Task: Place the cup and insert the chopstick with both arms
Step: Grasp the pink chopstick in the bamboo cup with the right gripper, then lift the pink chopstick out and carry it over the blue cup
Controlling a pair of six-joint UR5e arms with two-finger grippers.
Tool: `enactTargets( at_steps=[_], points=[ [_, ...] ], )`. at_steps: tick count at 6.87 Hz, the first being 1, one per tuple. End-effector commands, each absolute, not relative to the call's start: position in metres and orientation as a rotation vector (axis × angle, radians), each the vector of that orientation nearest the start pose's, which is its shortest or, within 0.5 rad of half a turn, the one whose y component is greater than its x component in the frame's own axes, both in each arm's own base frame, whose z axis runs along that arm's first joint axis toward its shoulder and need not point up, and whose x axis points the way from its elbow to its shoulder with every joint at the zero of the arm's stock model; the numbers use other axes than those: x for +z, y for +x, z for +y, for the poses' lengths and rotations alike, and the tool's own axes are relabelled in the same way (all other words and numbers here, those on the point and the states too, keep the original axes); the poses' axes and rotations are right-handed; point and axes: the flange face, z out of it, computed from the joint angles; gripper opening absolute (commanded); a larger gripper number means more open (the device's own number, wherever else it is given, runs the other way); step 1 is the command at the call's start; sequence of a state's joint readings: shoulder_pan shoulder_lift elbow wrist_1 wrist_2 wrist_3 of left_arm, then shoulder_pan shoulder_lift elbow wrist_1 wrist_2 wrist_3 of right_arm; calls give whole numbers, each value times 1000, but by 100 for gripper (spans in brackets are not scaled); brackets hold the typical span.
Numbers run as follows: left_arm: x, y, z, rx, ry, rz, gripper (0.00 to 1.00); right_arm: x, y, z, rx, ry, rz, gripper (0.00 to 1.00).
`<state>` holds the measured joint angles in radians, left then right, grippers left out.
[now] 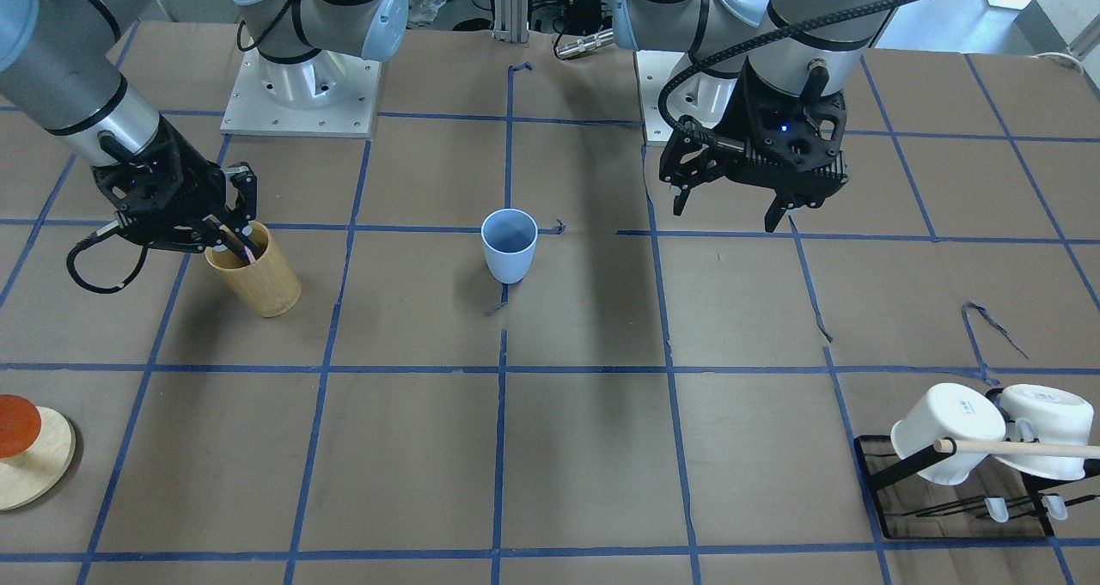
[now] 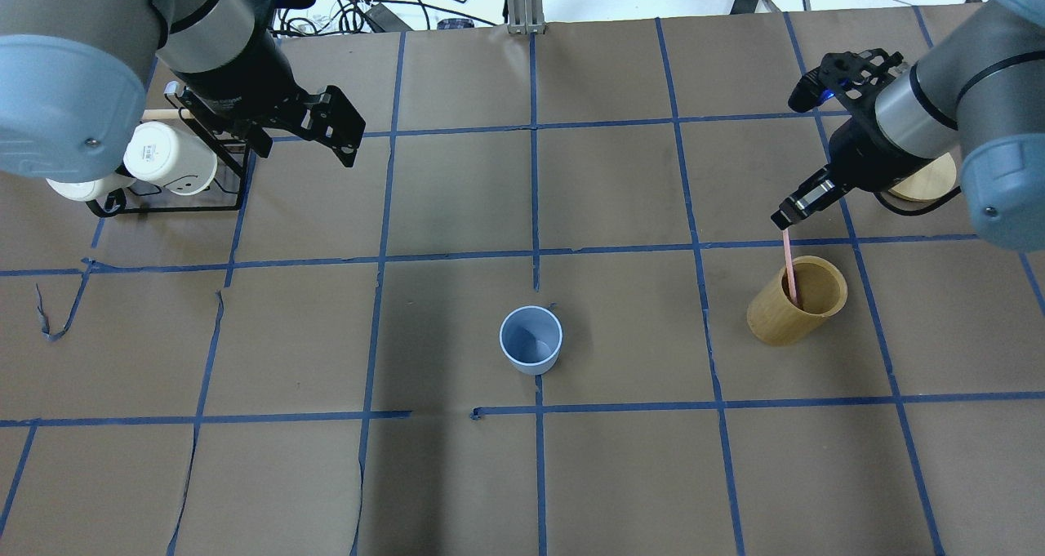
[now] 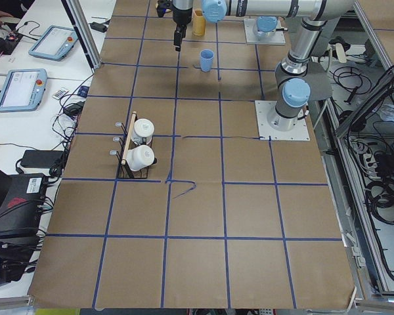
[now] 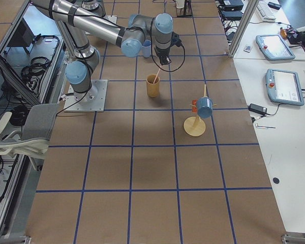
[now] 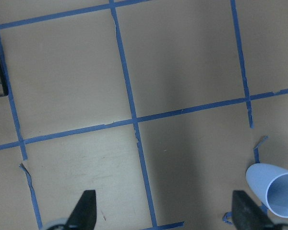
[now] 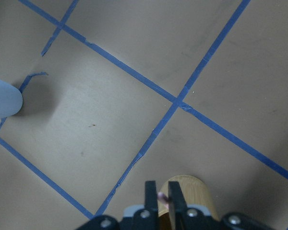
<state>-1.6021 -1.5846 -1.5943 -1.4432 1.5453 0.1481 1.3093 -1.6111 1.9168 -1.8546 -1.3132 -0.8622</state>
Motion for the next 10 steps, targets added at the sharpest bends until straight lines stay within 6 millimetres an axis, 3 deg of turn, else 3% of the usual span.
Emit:
enactTargets(
  at_steps=[1, 4, 6, 7, 8, 10],
  points=[
    [484, -147, -502, -148, 276, 3134, 100, 381, 35, -481, -196, -858, 2791, 2],
    [483, -141, -502, -137, 273, 3074, 100, 454, 35, -473, -185, -852, 2808, 2],
    [484, -141, -503, -142, 271, 3093, 100, 530, 41, -471, -236, -846, 2805, 2],
    [482, -141, -504, -134, 254, 3119, 100, 556, 53, -472, -305, -785, 2759, 2],
    [484, -141, -503, -139, 249, 3120, 100, 568, 75, -472, -353, -656, 2688, 2],
    [487, -141, -501, -90, 213, 3136, 100, 561, 151, -480, -417, -617, 2640, 2]
  ],
)
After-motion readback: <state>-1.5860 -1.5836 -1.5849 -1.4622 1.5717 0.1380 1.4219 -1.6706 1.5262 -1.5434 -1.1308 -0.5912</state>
